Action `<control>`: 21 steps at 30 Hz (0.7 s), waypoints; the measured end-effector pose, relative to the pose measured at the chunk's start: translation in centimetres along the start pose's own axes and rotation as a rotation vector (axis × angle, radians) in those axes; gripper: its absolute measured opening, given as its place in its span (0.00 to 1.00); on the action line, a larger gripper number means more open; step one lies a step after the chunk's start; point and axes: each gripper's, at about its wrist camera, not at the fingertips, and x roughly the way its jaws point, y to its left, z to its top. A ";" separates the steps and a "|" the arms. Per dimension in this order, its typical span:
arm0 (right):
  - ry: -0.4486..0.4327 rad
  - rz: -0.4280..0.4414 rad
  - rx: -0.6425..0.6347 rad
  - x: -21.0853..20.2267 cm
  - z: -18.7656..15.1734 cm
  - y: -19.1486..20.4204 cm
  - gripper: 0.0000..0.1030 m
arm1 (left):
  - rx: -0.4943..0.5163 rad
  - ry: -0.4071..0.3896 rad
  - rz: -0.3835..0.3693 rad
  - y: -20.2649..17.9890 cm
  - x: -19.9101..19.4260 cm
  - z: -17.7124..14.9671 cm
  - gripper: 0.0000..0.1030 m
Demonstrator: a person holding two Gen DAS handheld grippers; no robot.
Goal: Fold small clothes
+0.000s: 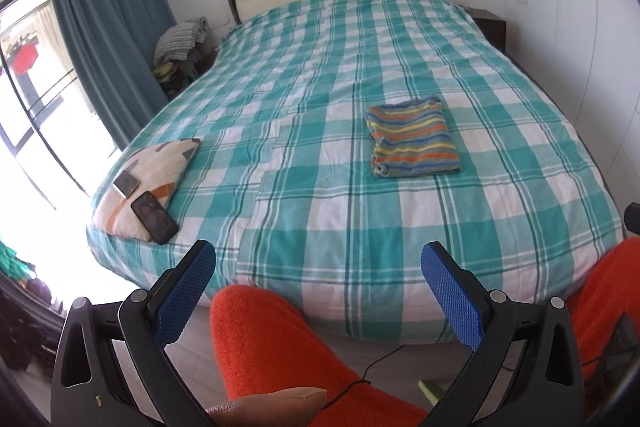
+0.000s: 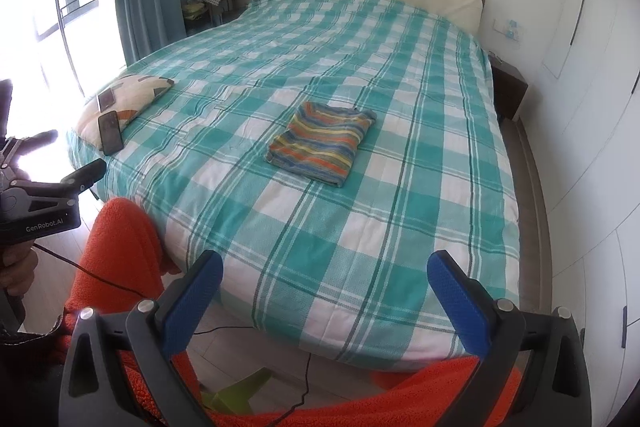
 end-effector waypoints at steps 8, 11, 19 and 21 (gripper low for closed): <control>0.009 -0.041 0.071 -1.8 -3.1 0.0 0.98 | 0.002 0.026 -0.027 0.1 -1.6 -2.2 1.00; -0.005 -0.070 0.106 -2.6 -4.0 -0.5 0.98 | -0.038 0.041 -0.063 1.2 -1.7 -2.7 1.00; -0.004 -0.095 0.095 -3.6 -5.2 0.7 0.98 | -0.071 0.010 -0.078 2.2 -3.5 -3.5 1.00; -0.019 -0.083 0.084 -4.1 -5.0 1.5 0.98 | -0.082 0.010 -0.092 2.4 -3.6 -3.6 1.00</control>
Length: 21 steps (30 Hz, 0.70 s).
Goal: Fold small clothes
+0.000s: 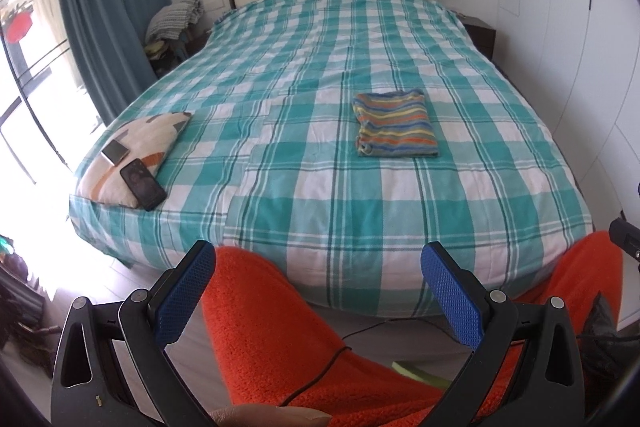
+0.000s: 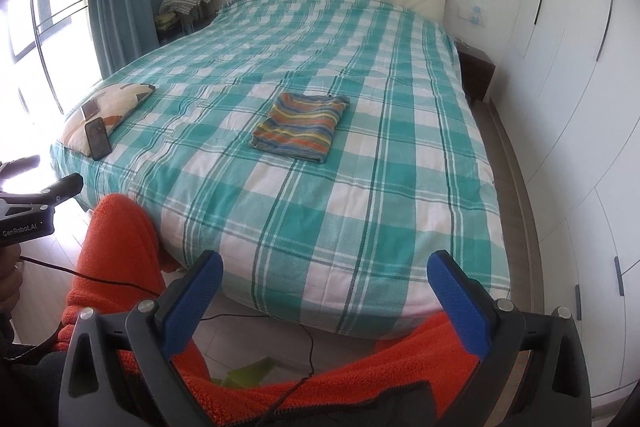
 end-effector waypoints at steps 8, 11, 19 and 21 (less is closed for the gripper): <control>-0.029 0.019 -0.028 -0.7 0.4 1.8 0.98 | -0.005 -0.002 -0.028 0.2 -0.2 -0.4 1.00; -0.025 0.010 -0.015 -0.6 0.3 1.7 0.98 | -0.009 -0.011 -0.043 0.2 -0.3 -0.3 1.00; -0.028 0.010 -0.006 -0.7 0.3 1.5 0.98 | -0.019 -0.031 -0.058 -0.1 -0.8 -0.2 1.00; -0.026 0.010 -0.005 -0.7 0.3 1.5 0.98 | -0.017 -0.032 -0.062 -0.2 -0.8 -0.2 1.00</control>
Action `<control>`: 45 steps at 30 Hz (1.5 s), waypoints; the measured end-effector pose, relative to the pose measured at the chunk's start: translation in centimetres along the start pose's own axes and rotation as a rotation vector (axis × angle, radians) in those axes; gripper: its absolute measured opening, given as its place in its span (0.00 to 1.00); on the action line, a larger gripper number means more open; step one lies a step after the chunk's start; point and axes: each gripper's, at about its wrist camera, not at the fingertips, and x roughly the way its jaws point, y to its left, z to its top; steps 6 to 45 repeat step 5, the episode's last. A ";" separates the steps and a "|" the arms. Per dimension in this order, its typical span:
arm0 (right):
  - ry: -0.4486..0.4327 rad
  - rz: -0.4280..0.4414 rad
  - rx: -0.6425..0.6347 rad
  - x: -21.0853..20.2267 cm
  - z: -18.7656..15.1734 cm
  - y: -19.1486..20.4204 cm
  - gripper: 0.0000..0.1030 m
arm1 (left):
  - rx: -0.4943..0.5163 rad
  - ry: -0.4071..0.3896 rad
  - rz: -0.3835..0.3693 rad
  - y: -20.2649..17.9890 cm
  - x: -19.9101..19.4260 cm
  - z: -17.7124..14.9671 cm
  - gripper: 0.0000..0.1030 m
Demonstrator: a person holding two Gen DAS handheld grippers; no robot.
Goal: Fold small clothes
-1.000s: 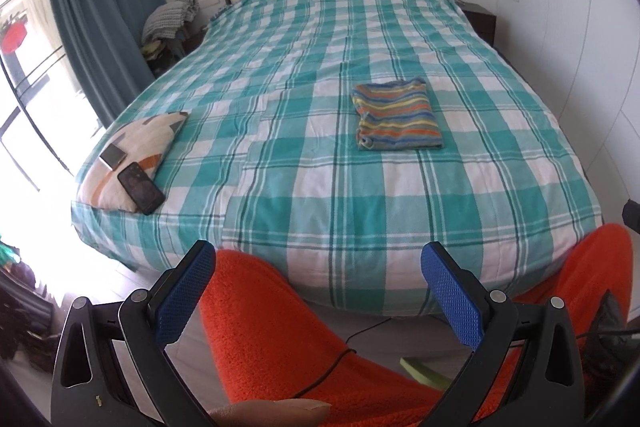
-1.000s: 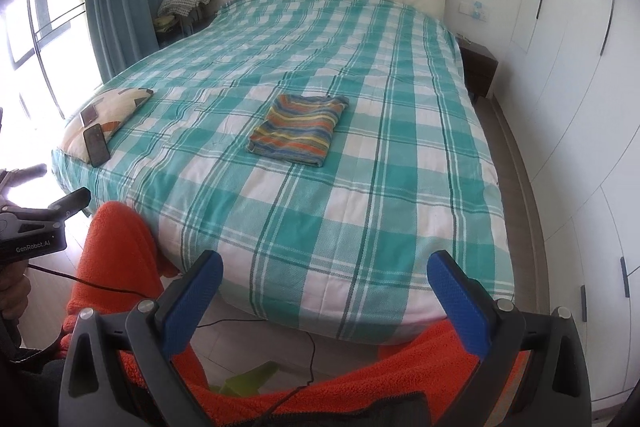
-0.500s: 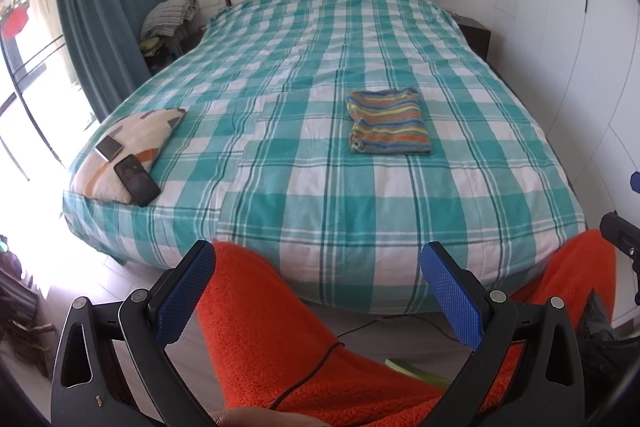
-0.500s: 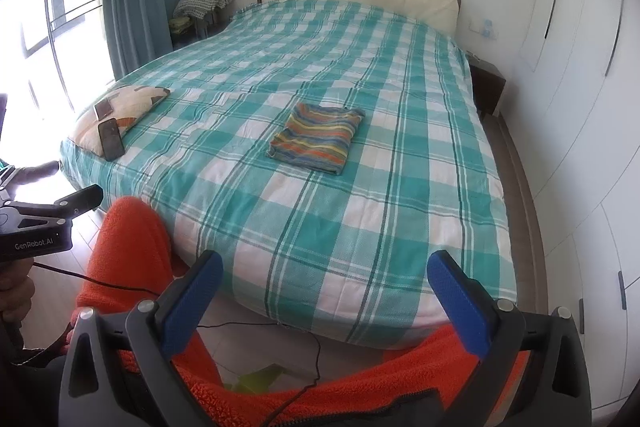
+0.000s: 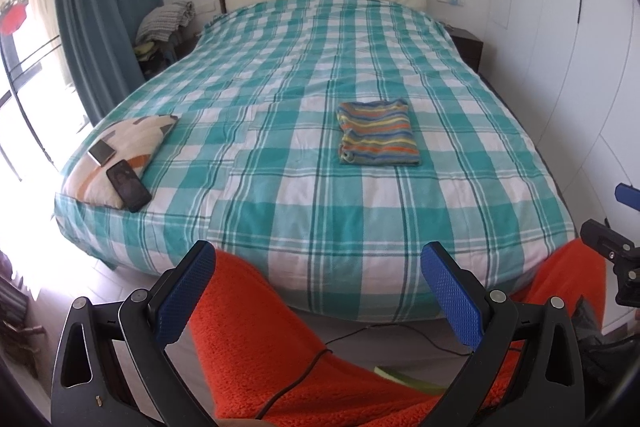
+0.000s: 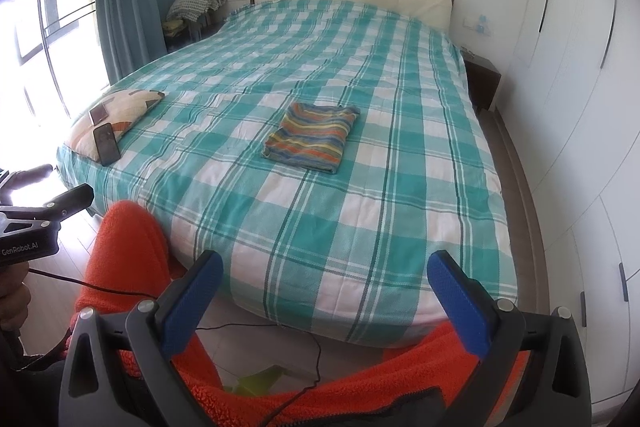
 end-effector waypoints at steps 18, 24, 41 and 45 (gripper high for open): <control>-0.002 -0.001 0.004 0.1 0.1 -0.1 0.98 | 0.026 -0.019 -0.001 -0.5 -0.3 0.2 1.00; -0.002 -0.001 0.004 0.1 0.1 -0.1 0.98 | 0.026 -0.019 -0.001 -0.5 -0.3 0.2 1.00; -0.002 -0.001 0.004 0.1 0.1 -0.1 0.98 | 0.026 -0.019 -0.001 -0.5 -0.3 0.2 1.00; -0.002 -0.001 0.004 0.1 0.1 -0.1 0.98 | 0.026 -0.019 -0.001 -0.5 -0.3 0.2 1.00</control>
